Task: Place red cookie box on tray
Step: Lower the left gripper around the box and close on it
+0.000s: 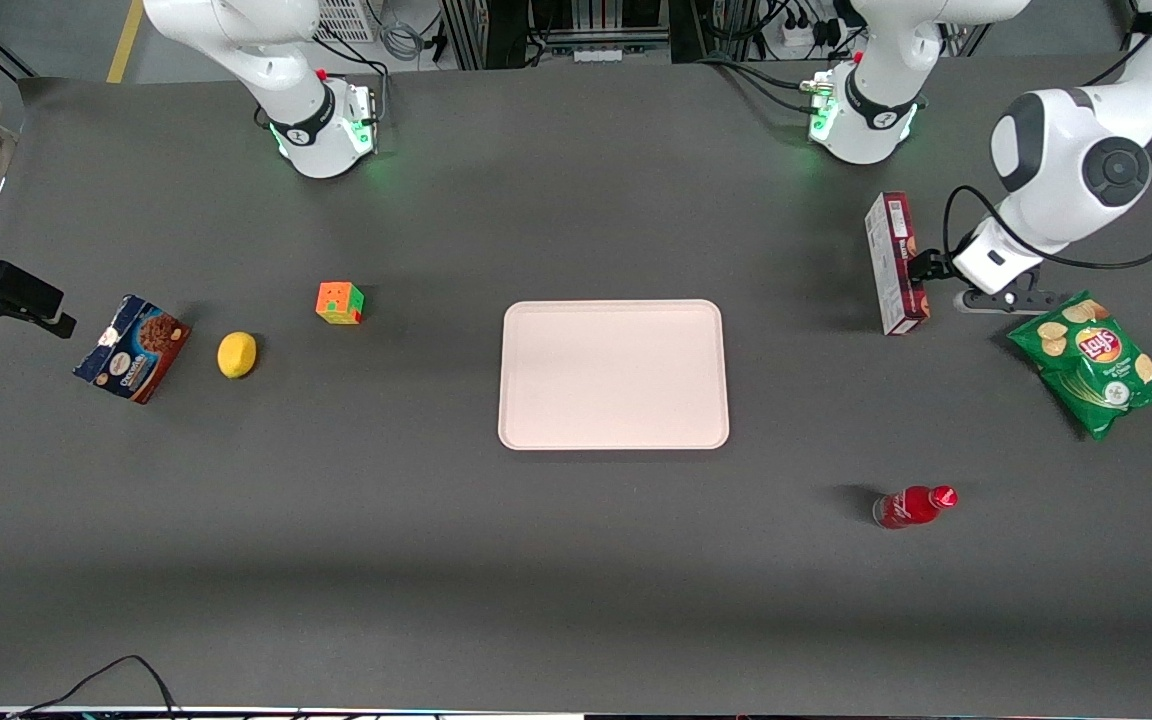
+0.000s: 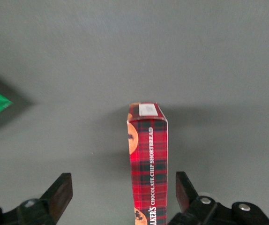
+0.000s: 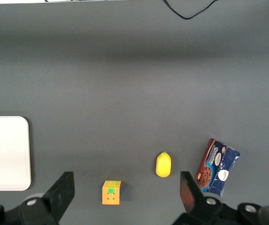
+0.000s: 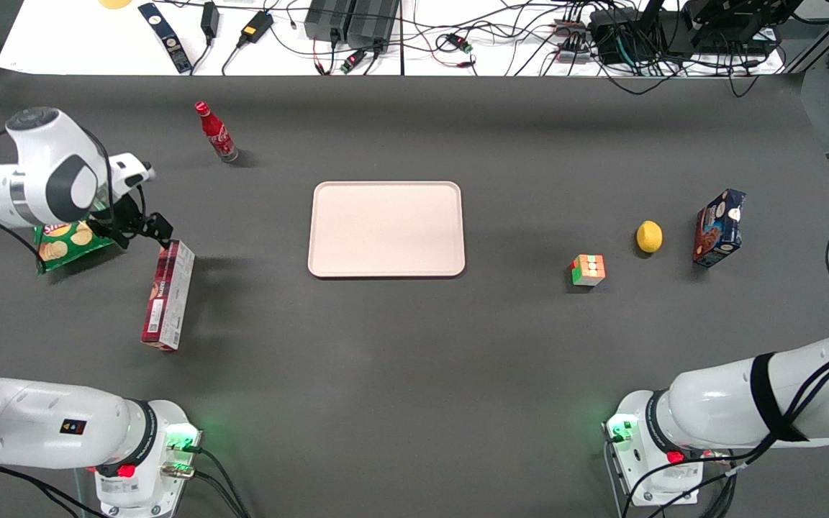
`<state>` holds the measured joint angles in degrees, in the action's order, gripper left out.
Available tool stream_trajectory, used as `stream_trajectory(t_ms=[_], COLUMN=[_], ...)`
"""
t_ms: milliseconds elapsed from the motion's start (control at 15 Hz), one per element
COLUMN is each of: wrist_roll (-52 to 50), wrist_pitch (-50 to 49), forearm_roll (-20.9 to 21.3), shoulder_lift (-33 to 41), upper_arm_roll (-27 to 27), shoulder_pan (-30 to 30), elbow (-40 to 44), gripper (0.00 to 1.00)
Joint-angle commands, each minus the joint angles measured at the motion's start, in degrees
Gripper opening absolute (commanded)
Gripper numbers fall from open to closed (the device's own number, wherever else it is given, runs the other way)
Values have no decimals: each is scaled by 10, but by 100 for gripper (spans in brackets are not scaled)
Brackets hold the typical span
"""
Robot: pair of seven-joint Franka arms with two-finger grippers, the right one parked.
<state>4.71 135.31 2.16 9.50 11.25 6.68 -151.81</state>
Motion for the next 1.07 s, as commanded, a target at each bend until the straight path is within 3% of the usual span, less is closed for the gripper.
stream_trajectory(t_ms=[0,1000], wrist_roll=[-8,-65], wrist_pitch=[62,172], forearm_roll=[11,11], shoulder_lift=[31,15], upper_arm_roll=[3,-1], shoulder_pan=[3,12], elbow=[-72,-176], gripper=[99,95])
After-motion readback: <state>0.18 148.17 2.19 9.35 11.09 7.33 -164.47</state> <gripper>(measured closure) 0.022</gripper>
